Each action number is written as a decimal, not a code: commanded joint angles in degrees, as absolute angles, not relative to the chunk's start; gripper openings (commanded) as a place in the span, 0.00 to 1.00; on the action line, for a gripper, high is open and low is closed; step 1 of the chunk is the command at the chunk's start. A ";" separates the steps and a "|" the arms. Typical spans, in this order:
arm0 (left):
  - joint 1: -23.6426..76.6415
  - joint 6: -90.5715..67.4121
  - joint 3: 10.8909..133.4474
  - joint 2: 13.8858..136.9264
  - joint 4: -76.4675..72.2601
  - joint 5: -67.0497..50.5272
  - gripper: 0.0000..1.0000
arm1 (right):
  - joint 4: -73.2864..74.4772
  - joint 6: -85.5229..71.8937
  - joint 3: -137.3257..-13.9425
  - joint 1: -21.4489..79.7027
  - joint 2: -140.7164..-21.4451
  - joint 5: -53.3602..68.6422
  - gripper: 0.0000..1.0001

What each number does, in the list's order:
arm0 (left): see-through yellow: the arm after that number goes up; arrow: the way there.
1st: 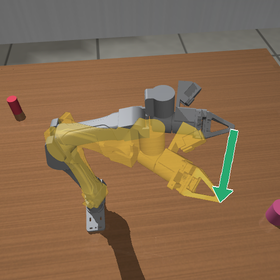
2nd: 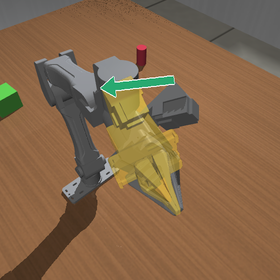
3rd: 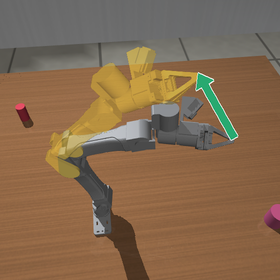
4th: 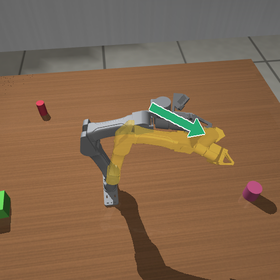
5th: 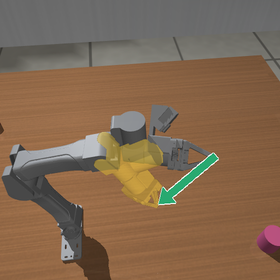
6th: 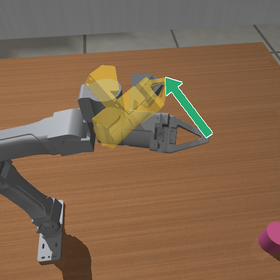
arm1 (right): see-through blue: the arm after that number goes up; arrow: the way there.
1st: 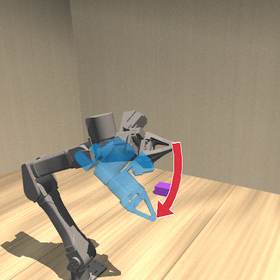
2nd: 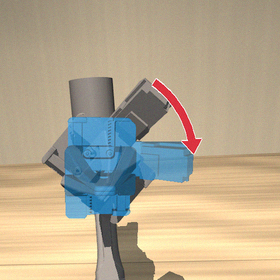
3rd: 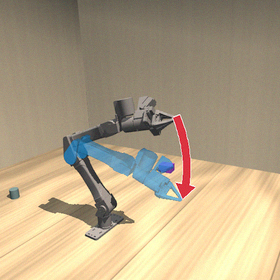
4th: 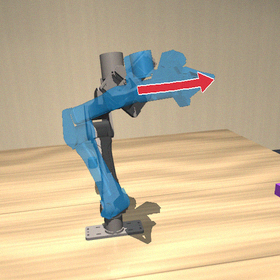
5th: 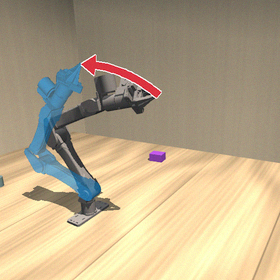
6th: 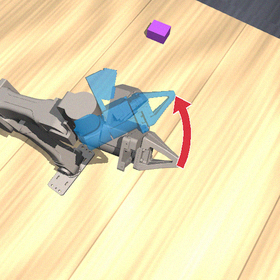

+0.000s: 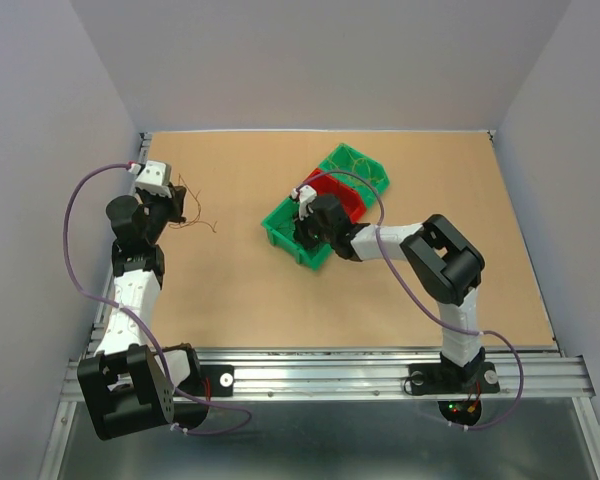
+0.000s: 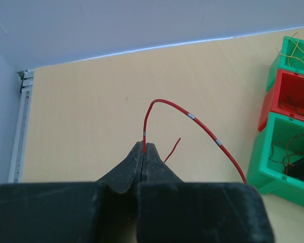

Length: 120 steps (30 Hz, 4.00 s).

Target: Untangle the cables

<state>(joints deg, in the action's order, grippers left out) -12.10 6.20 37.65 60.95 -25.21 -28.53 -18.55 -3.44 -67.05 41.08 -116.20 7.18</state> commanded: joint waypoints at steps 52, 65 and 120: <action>13.26 9.93 66.43 69.78 -16.44 -41.40 0.00 | -14.41 -3.34 -65.57 40.87 -109.41 6.42 0.01; 16.88 9.32 63.03 72.60 -22.39 -39.82 0.00 | -14.77 -4.31 -65.04 40.25 -110.75 8.79 0.17; 16.96 6.59 51.77 69.34 -30.50 -32.17 0.00 | -13.54 -4.48 -70.75 39.02 -117.86 8.26 0.00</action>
